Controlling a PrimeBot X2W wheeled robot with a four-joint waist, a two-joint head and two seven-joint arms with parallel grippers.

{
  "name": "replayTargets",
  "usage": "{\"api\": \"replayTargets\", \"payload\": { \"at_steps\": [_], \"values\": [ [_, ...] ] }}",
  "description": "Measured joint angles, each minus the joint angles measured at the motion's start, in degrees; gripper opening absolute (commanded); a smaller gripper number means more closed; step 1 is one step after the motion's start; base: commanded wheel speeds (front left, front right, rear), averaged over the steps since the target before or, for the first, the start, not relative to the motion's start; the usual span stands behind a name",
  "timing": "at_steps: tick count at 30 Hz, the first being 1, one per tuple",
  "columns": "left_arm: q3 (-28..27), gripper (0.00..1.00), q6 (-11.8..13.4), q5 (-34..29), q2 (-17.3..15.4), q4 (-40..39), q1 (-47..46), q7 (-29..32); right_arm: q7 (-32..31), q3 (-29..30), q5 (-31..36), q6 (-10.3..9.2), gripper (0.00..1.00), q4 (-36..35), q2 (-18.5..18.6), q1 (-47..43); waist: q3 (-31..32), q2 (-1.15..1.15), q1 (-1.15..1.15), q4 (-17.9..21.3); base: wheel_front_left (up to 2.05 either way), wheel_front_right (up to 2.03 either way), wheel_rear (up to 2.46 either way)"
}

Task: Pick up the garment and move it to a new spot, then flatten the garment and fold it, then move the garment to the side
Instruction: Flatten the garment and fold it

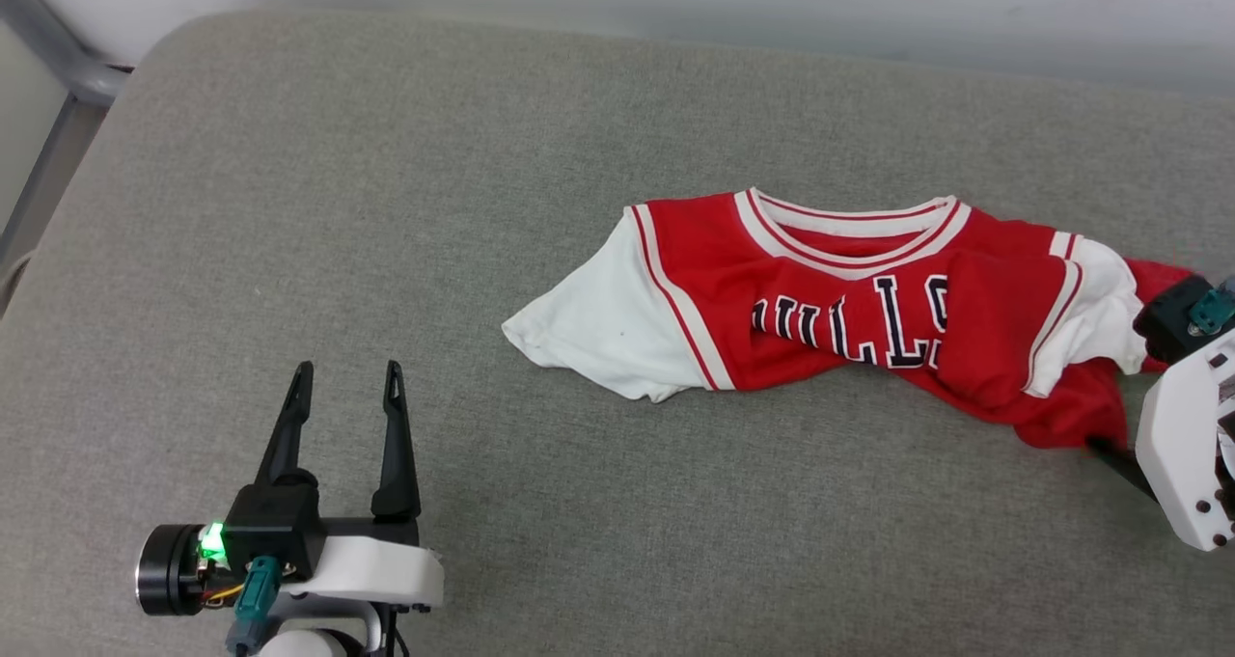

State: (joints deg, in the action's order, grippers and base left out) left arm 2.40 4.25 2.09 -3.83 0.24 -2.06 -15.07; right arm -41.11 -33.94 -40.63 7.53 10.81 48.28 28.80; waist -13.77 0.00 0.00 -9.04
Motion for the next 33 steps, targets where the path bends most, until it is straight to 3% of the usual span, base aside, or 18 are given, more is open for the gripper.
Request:
{"api": "replayTargets", "payload": {
  "at_steps": [12, 13, 14, 22, 33],
  "values": [
    [0.2, 1.0, 0.3, 0.0, 0.4, 0.4, -2.0, 0.0, 3.3, -2.3, 1.8, 0.02, 1.0, 9.7, -2.3, 0.9, -4.1, 0.0, 0.0, -2.0, 0.0, 0.0, 0.0],
    [0.0, 1.0, 0.3, -0.2, 0.4, 0.4, -2.0, 0.0, 4.0, -2.9, 1.7, 0.0, 0.58, 9.8, -2.5, 1.1, -4.0, 0.0, -0.01, -1.8, 0.0, 0.0, 0.0],
    [-0.1, 1.0, 0.3, -0.4, 0.3, 0.5, -2.0, 0.0, 4.8, -3.3, 1.2, 0.0, 0.0, 9.9, -2.7, 1.3, -3.9, 0.0, -0.01, -1.6, 0.0, 0.0, 0.0],
    [-0.7, 1.0, 0.1, -0.6, 0.1, 0.9, -1.7, 0.0, 11.2, -4.4, -2.6, -0.03, 0.0, 6.8, -4.0, 1.6, -1.3, 0.0, 0.01, 0.2, 0.0, 0.0, 0.0],
    [-1.1, 1.0, 0.0, -0.9, -0.4, 0.8, 1.3, 0.0, 12.8, 3.3, -8.9, -0.01, 0.0, -4.5, -4.0, 4.0, 4.8, 0.0, 0.01, 2.1, 0.0, 0.0, 0.0]
  ]
}}
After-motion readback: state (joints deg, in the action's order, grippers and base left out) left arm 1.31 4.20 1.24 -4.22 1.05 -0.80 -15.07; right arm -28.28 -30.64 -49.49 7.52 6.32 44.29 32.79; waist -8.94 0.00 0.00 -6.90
